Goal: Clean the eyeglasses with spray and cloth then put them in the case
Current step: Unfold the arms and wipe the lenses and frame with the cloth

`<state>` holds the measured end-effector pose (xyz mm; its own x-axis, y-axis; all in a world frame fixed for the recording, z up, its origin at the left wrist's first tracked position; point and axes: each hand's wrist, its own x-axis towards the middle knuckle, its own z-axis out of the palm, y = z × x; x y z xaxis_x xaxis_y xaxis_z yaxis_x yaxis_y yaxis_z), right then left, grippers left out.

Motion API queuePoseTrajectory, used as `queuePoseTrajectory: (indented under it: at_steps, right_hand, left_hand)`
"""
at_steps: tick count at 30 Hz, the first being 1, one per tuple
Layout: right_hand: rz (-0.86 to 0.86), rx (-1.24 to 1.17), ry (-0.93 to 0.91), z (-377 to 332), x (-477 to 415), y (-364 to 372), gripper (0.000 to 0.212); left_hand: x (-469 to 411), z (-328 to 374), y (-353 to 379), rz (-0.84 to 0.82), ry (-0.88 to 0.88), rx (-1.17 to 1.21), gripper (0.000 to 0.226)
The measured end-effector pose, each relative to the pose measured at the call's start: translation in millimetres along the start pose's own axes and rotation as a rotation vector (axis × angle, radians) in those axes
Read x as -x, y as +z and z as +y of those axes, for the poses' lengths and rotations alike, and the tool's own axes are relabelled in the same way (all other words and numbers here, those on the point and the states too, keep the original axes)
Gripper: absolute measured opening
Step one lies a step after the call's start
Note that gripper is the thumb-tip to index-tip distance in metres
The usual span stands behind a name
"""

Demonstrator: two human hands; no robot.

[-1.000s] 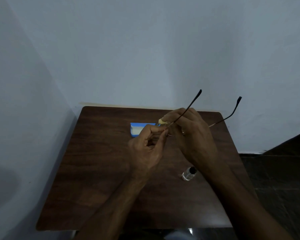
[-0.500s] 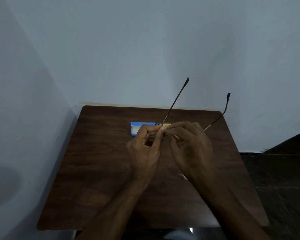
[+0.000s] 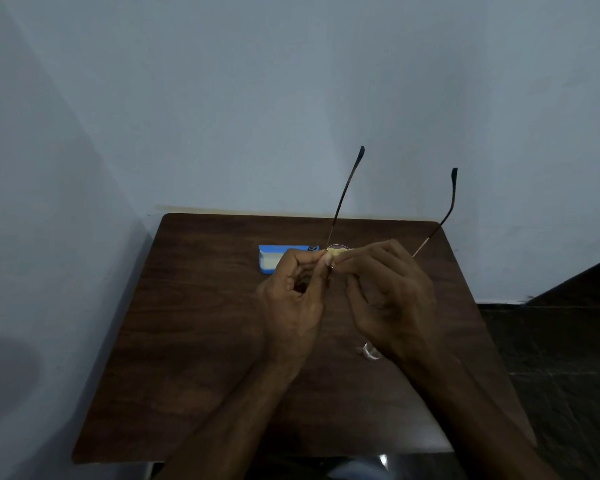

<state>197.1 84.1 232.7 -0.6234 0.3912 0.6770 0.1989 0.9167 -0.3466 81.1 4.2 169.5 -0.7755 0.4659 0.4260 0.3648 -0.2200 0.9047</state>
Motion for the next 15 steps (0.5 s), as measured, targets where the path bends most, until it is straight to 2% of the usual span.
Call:
queuePoseTrajectory:
  at_steps: [7,12,15]
  right_hand:
    - [0.102,-0.01,-0.138,-1.7,9.8,-12.8,0.007]
    - [0.082,0.04,-0.14,-6.1,15.9,-5.8,0.016]
    - [0.085,0.058,-0.078,-3.5,17.1,-3.4,0.013]
  left_hand:
    - [-1.4,15.3,4.5,0.049,-0.013,0.02,0.013]
    - [-4.5,23.4,4.8,0.065,-0.02,0.037,0.011]
    - [-3.6,22.7,6.2,0.082,-0.036,0.046,0.012]
